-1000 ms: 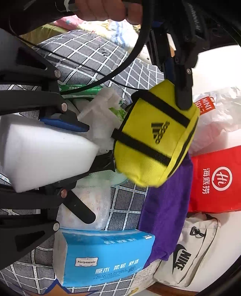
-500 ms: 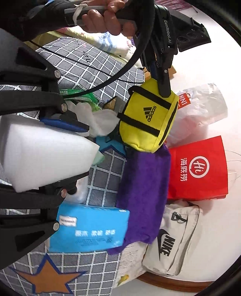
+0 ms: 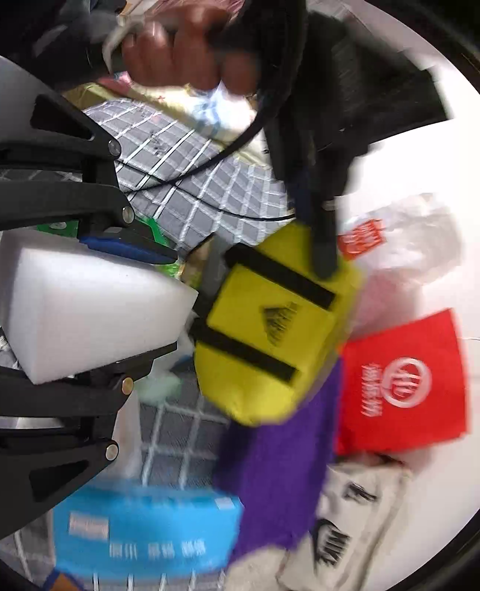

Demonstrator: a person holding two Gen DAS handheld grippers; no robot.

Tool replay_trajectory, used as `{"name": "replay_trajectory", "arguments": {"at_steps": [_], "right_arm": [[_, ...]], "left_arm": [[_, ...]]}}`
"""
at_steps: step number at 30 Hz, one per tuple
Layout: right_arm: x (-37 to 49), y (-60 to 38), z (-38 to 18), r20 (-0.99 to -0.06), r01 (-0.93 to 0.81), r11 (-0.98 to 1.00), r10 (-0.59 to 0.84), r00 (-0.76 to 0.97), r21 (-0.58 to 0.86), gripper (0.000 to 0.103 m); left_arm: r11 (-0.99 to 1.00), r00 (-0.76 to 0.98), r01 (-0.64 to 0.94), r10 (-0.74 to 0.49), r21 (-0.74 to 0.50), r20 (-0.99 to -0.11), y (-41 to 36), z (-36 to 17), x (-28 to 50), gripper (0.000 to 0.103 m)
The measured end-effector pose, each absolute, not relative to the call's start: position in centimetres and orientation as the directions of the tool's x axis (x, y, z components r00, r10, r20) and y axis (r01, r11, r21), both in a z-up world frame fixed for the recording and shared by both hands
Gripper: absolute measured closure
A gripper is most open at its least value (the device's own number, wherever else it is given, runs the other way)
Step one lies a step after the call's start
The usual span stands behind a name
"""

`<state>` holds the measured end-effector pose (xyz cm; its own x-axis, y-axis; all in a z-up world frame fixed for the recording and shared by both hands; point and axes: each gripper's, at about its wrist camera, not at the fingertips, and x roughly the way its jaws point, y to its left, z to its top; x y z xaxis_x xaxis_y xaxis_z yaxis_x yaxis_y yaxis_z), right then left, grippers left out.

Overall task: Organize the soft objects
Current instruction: 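Carry the yellow pouch with the left tool while the right tool carries the white block toward the purple towel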

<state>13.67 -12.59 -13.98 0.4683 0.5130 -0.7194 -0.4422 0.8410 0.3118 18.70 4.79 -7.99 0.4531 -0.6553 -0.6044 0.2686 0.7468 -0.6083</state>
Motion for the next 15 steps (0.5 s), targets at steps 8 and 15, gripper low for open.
{"name": "replay_trajectory", "arguments": {"at_steps": [8,15], "right_arm": [[15.5,-12.8,-17.6,-0.769,-0.377,0.865,0.479,0.423,0.331,0.063],[13.8,-13.9,-14.2,-0.721,-0.402,0.849,0.512,0.467,0.342,0.063]], "left_arm": [[0.738,0.506,0.293,-0.659,-0.608,-0.556,6.9,-5.3,17.7,0.089],[0.766,0.523,0.326,-0.635,-0.555,-0.569,6.4,-3.7,17.9,0.089]]}}
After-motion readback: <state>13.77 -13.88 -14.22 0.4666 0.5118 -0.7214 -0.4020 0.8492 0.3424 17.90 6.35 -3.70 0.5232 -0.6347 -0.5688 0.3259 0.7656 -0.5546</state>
